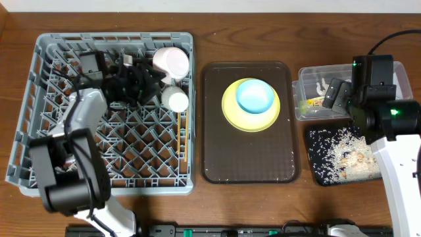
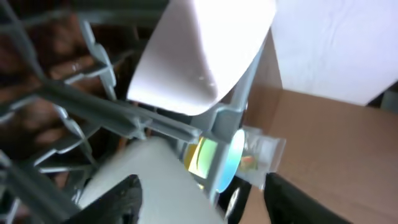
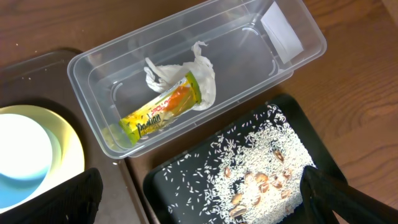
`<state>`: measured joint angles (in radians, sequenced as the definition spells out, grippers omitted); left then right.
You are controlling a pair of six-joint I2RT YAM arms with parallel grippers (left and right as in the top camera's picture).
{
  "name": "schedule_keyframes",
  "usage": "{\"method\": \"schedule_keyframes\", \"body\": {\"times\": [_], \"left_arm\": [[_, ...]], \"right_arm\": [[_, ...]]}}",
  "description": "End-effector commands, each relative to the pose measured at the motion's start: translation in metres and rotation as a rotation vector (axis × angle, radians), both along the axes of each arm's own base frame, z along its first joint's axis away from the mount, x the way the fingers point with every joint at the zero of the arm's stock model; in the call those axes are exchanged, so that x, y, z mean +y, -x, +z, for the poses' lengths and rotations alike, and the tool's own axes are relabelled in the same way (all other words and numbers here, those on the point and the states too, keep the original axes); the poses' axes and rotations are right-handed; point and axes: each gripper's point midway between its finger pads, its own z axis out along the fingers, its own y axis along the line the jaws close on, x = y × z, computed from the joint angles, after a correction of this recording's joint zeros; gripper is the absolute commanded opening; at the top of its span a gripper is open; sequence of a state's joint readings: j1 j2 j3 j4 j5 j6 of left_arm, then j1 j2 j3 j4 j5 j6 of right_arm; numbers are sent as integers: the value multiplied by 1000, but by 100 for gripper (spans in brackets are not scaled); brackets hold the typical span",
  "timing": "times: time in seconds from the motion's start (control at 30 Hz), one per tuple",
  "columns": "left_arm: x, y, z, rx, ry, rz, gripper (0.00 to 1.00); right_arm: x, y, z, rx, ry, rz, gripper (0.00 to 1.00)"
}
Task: Sort waste into correct bins and load items into the dishwasher rack
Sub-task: 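Set the white cup in the rack's upper right area and release, then move the left gripper back and grip the blue bowl rim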
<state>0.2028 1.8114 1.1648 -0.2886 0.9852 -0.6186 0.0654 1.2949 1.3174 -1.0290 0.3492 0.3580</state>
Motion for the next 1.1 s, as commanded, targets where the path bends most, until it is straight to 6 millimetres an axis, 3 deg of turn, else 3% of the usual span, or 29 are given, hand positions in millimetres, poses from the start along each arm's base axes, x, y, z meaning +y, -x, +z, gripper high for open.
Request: {"method": "schedule_keyframes", "body": {"times": [0.0,0.13,0.23,0.33,0.43,0.6,0.87,1.07], "left_arm": [[15,-9,53,-156,-118,54,68],[16,-2,98,-274,-197,91,68],[3,10,130,-367,-249,74,50],[-21,26,148,-432,-308,25,46],[-61,42,156,-503,-394,-68,45],[-132,62,142,-552,-537,-194,48],[-240,86,90,-700,-751,-439,51],[-292,82,50,-790,-851,-479,50]], "right_arm": [[-3,1,3,-6,17,-4,99],[-3,1,3,-6,17,-4,99],[-3,1,3,-6,17,-3,99],[-3,1,3,-6,17,-4,99],[-3,1,3,-6,17,-4,99],[-3,1,3,-6,17,-4,99],[-3,1,3,-6,17,-3,99],[-3,1,3,-6,17,-3,99]]}}
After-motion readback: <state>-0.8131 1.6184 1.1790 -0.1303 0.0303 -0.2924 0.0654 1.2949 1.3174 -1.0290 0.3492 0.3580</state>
